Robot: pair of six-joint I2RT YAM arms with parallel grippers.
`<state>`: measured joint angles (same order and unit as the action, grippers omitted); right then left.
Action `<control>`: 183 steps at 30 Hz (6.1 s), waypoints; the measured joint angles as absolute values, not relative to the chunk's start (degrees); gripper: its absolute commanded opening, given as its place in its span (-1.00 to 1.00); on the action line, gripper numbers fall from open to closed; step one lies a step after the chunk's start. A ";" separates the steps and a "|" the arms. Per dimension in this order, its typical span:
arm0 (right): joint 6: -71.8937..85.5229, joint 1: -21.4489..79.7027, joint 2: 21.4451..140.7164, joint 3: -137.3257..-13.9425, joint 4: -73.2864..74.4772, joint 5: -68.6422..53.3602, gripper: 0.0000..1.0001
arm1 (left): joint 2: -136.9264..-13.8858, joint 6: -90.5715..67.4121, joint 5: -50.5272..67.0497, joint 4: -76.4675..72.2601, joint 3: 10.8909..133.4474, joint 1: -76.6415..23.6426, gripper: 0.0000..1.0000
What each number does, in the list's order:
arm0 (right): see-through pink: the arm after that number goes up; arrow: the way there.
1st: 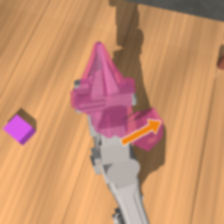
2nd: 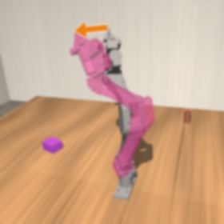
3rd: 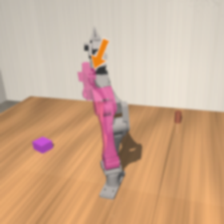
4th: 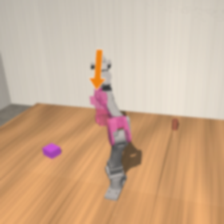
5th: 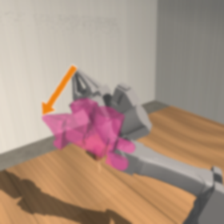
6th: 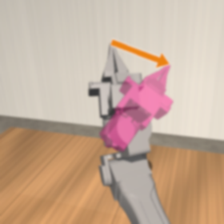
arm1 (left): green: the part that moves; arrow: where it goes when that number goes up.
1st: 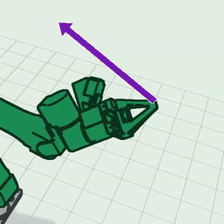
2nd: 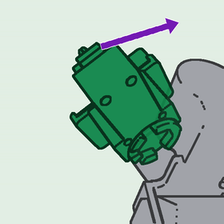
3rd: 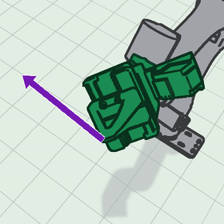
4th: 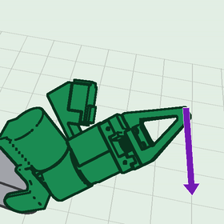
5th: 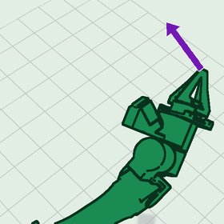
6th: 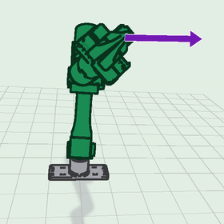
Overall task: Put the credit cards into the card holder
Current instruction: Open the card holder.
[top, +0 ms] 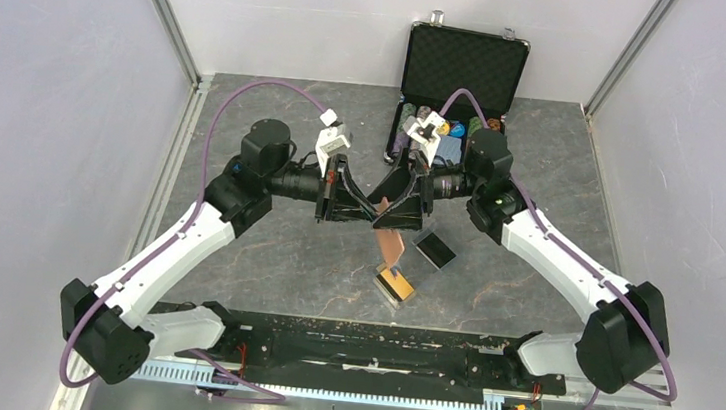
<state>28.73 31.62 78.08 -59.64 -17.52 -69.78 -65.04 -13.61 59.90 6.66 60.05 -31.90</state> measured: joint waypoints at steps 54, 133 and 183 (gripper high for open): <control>5.32 34.79 76.90 -66.11 19.46 -46.83 -1.00 | -61.84 0.54 37.10 13.80 62.30 -31.97 0.55; 18.68 18.96 74.72 -58.98 11.77 -48.10 -1.00 | -81.30 -33.45 41.95 12.71 61.98 -34.57 0.18; 16.67 19.00 74.61 -57.49 14.04 -46.81 -1.00 | -86.98 -23.07 28.12 36.34 75.44 -41.91 0.02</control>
